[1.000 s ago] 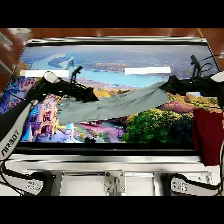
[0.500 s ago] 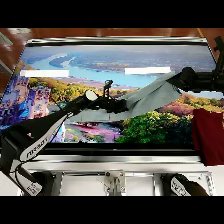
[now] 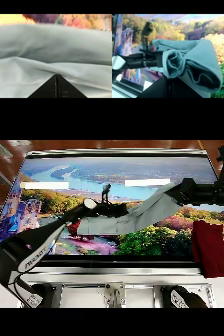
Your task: Fold the shirts.
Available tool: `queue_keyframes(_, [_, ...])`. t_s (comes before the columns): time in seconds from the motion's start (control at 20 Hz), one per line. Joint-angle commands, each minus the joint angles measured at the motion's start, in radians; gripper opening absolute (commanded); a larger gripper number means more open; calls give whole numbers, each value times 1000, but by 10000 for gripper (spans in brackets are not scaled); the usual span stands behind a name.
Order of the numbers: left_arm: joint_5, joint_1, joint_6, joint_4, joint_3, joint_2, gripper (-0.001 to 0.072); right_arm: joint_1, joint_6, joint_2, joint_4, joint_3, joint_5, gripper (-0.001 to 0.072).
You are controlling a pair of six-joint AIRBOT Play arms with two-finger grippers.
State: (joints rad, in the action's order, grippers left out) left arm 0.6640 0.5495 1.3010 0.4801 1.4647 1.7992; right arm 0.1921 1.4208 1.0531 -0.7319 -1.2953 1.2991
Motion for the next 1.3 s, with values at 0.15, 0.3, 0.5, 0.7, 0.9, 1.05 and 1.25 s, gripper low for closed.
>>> queue_keyframes(0.15, [261, -391, 190, 631, 5, -380, 37, -335, -35, 133, -2, -1, -309, 71])
queue_keyframes(0.3, [307, -622, 189, 650, 5, -603, 38, -541, -36, 262, 6, -1, -534, 71])
queue_keyframes(0.5, [360, -814, 189, 649, 5, -821, 38, -721, -42, 481, 189, -1, -758, 71])
queue_keyframes(0.7, [436, -839, 189, 644, 4, -935, 38, -805, -99, 644, 430, -2, -857, 72])
queue_keyframes(0.9, [482, -801, 188, 638, 2, -949, 38, -846, -151, 718, 647, -2, -892, 289])
queue_keyframes(1.05, [474, -760, 188, 638, -33, -941, 39, -833, -252, 715, 714, -2, -827, 539])
queue_keyframes(1.25, [472, -744, 186, 639, -102, -935, 39, -673, -235, 669, 491, -2, -451, 538])
